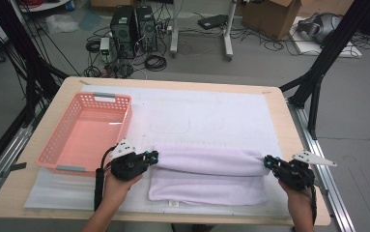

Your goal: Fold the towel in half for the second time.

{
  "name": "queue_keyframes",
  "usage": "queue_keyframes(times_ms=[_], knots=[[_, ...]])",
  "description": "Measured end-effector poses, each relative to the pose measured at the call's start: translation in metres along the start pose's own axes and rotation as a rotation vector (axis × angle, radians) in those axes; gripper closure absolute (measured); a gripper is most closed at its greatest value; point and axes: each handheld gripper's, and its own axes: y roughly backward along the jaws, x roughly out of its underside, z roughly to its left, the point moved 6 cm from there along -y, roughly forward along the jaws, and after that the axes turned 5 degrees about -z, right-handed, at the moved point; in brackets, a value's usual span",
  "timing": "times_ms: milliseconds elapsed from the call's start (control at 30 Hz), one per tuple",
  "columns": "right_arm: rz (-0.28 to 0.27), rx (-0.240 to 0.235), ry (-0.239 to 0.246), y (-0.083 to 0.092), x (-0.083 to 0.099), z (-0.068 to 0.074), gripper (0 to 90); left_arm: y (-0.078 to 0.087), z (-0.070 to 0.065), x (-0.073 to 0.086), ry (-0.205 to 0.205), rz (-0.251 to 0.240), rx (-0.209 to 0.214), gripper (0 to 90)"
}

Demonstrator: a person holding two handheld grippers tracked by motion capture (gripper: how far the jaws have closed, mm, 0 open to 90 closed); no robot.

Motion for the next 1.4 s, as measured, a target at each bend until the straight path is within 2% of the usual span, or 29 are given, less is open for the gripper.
queue_keyframes(times_ms=[200,433,600,667,700,733,767,800,833,900,933,1000,1067,1233,1300,1333,1400], knots=[[-0.002,-0.03,-0.005,0.017,0.012,0.006,80.2,0.012,-0.009,0.009,-0.002,-0.014,0.002,84.2],[-0.004,-0.054,0.015,0.034,0.022,0.013,81.9,0.025,-0.019,0.021,-0.003,-0.01,0.006,84.3],[0.038,-0.069,0.022,0.045,0.033,0.019,84.0,0.031,-0.026,0.031,-0.001,0.021,0.019,83.1],[0.065,-0.082,0.032,0.048,0.037,0.02,84.4,0.031,-0.025,0.031,0.019,0.028,0.018,71.0],[0.099,-0.101,0.037,0.05,0.039,0.02,83.3,0.031,-0.024,0.029,0.035,0.025,0.015,62.5],[0.135,-0.138,0.034,0.051,0.04,0.021,78.2,0.032,-0.023,0.027,0.04,0.018,0.012,58.3],[0.142,-0.141,0.048,0.054,0.04,0.021,69.6,0.033,-0.022,0.024,0.043,0.007,0.003,54.6],[0.126,-0.117,0.054,0.057,0.038,0.019,64.4,0.033,-0.021,0.022,0.046,-0.001,-0.002,51.5],[0.101,-0.111,0.035,0.059,0.035,0.017,62.3,0.033,-0.02,0.02,0.045,-0.011,-0.004,50.6],[0.049,-0.087,0.015,0.062,0.027,0.014,62.2,0.033,-0.018,0.016,0.049,-0.026,-0.017,49.3],[0.038,-0.078,0.019,0.061,0.025,0.013,62.2,0.032,-0.016,0.015,0.053,-0.029,-0.022,48.4],[0.055,-0.062,0.042,0.053,0.026,0.016,62.8,0.031,-0.013,0.015,0.062,-0.032,-0.036,47.2],[0.092,-0.049,0.073,0.039,0.03,0.02,63.9,0.029,-0.01,0.016,0.062,-0.023,-0.047,46.8],[0.204,-0.073,0.15,0.012,0.043,0.033,68.4,0.025,-0.007,0.016,0.07,-0.014,-0.059,46.5],[0.267,-0.078,0.173,0.006,0.051,0.035,72.6,0.023,-0.006,0.016,0.063,-0.009,-0.067,45.9],[0.277,-0.08,0.196,0.006,0.054,0.035,74.4,0.022,-0.006,0.016,0.065,-0.007,-0.069,45.5],[0.311,-0.092,0.196,0.011,0.054,0.034,79.3,0.02,-0.005,0.015,0.064,-0.003,-0.077,44.6]])
